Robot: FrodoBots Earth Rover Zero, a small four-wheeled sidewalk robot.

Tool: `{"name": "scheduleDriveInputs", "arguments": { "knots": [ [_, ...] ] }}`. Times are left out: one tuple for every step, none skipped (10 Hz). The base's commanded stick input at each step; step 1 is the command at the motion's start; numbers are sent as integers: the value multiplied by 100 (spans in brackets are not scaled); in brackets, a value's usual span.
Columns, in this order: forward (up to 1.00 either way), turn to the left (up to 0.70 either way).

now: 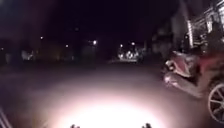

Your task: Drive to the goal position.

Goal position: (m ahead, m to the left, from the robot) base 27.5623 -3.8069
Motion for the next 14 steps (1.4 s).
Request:
{"name": "scheduleDriveInputs", "arguments": {
  "knots": [
    [70,0],
    [70,0],
    [70,0],
    [70,0],
    [70,0],
    [70,0],
    [70,-3],
    [70,-32],
    [70,-35],
    [70,-35],
    [70,-35],
    [70,-35],
    [70,-33],
    [70,-15]
  ]
}}
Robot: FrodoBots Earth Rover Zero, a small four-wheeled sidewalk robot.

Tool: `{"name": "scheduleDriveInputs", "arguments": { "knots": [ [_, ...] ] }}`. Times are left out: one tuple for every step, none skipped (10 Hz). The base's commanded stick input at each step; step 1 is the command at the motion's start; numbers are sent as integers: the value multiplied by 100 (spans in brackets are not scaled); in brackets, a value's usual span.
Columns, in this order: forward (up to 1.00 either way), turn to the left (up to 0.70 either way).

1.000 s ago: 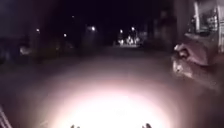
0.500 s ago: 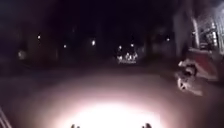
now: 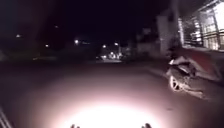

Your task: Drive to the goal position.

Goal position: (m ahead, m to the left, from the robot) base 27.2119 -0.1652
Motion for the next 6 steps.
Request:
{"name": "scheduleDriveInputs", "arguments": {
  "knots": [
    [70,0],
    [70,0],
    [70,0],
    [70,0],
    [70,0],
    [70,0]
  ]
}}
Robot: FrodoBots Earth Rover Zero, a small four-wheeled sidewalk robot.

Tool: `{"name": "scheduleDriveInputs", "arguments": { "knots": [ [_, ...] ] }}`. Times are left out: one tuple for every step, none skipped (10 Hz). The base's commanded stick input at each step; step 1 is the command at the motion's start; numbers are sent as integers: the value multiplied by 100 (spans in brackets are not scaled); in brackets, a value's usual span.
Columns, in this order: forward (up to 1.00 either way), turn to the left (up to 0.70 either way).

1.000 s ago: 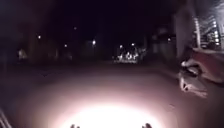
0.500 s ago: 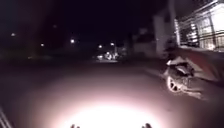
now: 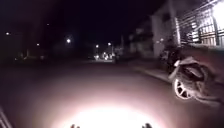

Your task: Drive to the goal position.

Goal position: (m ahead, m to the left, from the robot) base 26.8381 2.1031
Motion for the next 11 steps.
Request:
{"name": "scheduleDriveInputs", "arguments": {
  "knots": [
    [70,0],
    [70,0],
    [70,0],
    [70,0],
    [70,0],
    [70,0],
    [70,0],
    [70,0],
    [70,0],
    [70,-27],
    [70,-25]
  ]
}}
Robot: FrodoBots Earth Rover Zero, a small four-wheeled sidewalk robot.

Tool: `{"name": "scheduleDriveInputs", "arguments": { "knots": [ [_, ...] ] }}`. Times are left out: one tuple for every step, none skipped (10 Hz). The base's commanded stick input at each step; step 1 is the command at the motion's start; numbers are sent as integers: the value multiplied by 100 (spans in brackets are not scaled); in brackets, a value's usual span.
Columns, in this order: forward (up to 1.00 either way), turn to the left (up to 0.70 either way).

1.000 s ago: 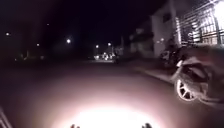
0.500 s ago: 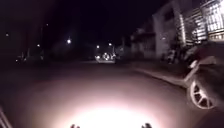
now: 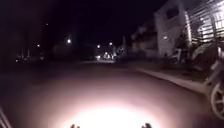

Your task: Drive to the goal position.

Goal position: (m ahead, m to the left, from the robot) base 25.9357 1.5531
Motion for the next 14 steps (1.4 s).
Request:
{"name": "scheduleDriveInputs", "arguments": {
  "knots": [
    [70,0],
    [70,0],
    [70,0],
    [70,0],
    [70,0],
    [70,0],
    [70,0],
    [70,0],
    [70,0],
    [70,0],
    [70,0],
    [70,-8],
    [70,-22],
    [70,-35]
  ]
}}
